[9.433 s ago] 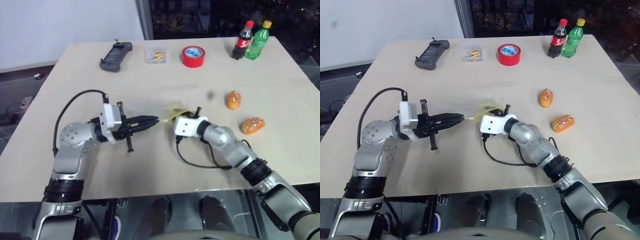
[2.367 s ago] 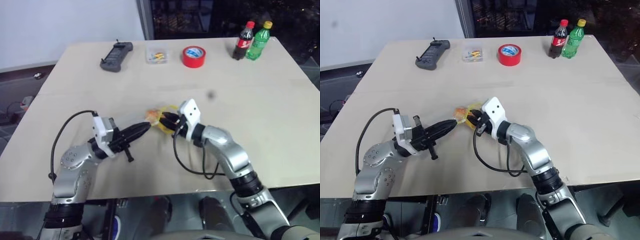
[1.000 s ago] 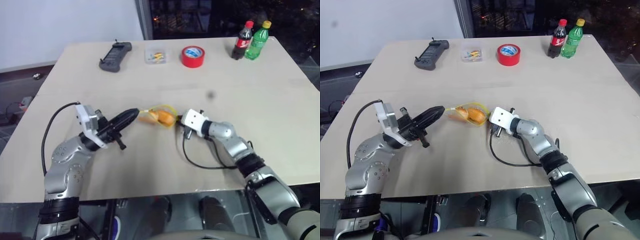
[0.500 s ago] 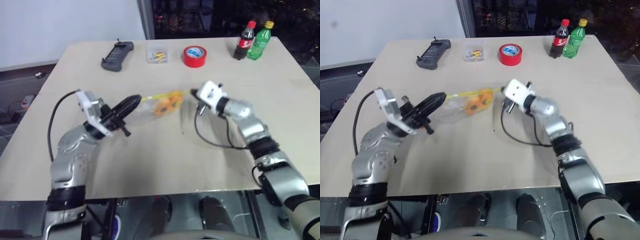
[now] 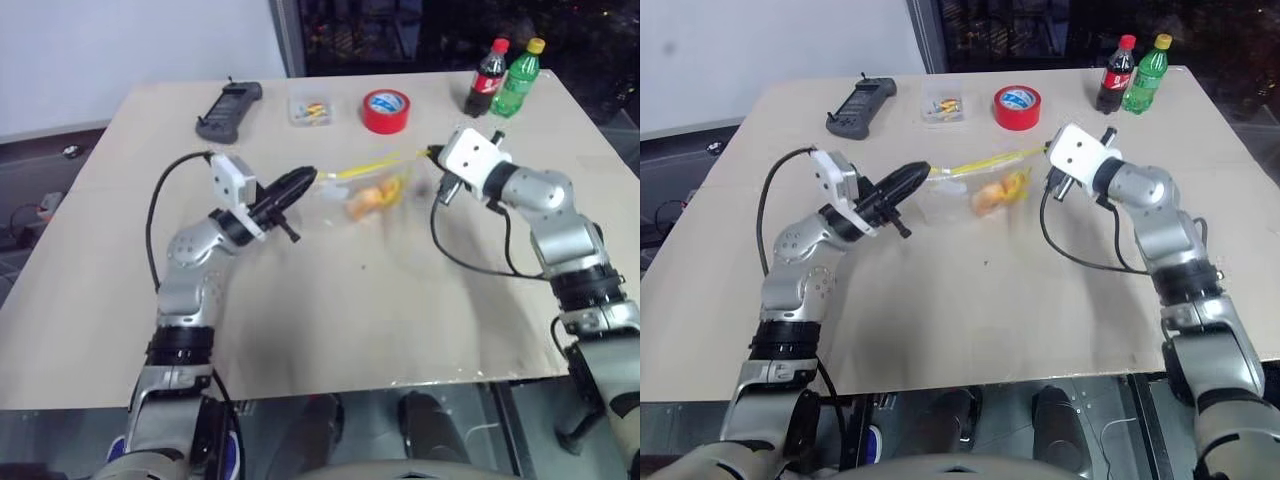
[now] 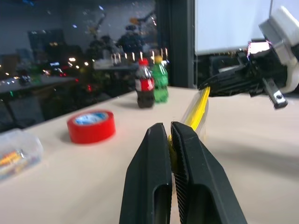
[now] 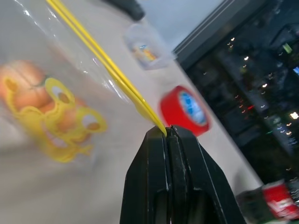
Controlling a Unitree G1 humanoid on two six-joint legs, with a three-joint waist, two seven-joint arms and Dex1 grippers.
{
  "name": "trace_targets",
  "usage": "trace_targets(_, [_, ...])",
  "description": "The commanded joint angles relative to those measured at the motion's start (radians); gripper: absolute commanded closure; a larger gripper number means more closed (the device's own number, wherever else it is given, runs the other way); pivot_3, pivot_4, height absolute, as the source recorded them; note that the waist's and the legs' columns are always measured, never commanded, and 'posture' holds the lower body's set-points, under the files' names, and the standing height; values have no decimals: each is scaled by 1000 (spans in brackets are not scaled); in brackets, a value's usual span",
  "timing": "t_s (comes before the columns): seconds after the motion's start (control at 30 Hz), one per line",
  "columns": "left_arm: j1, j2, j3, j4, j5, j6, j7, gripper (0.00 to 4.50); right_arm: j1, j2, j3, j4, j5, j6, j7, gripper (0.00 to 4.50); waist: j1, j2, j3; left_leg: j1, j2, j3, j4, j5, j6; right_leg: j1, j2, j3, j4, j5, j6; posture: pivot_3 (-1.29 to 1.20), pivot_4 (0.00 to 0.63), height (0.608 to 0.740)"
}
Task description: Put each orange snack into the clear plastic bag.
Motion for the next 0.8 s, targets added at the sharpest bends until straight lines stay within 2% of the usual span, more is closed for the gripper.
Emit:
trace_targets(0.03, [23, 28, 20, -51, 0, -38, -29, 4500, 40, -21, -66, -121, 12, 82, -22, 4429, 2, 0, 0, 0, 0, 0, 0, 0, 0, 0, 0, 0, 0, 0, 0, 0, 150, 740])
trace_targets(0.2, [48, 68, 6, -76, 1, -10, -70, 4500, 75, -14, -69, -215, 22, 165, -30, 4429, 2, 0, 0, 1, 0, -1, 1, 0, 0, 1, 0, -1, 1, 0, 1, 0, 150, 740])
trace_targets(0.23, [51, 75, 2, -78, 7, -7, -71, 3730, 77, -13, -68, -226, 23, 176, -30, 4500, 2, 0, 0, 1, 0, -1, 1, 0, 0, 1, 0, -1, 2, 0, 1, 0, 150, 740])
trace_targets(0.3, [64, 88, -7, -80, 39, -29, -69, 2956, 80, -11, -67, -245, 22, 196, -30, 4500, 2, 0, 0, 1, 0, -1, 1, 0, 0, 1, 0, -1, 1, 0, 1, 0, 150, 740])
trace_targets(0.43, [141, 99, -35, -105, 165, -146, -23, 1088, 101, 0, -65, -317, 27, 253, -23, 4500, 1, 0, 0, 1, 0, -1, 1, 0, 0, 1, 0, -1, 1, 0, 1, 0, 150, 740])
trace_targets(0.6, [229, 82, -47, -170, 194, -184, 17, 1088, 124, 8, -59, -392, 29, 316, -22, 4500, 6, 0, 0, 1, 0, 0, 0, -1, 1, 1, -1, -1, 0, 0, 1, 0, 150, 740])
trace_targets(0.8, [281, 71, -64, -269, 108, -66, 18, 1088, 129, 11, -52, -427, 29, 357, -19, 4500, 8, 0, 0, 1, 0, -1, 1, -3, 4, 1, -1, -1, 1, 0, 1, 0, 150, 740])
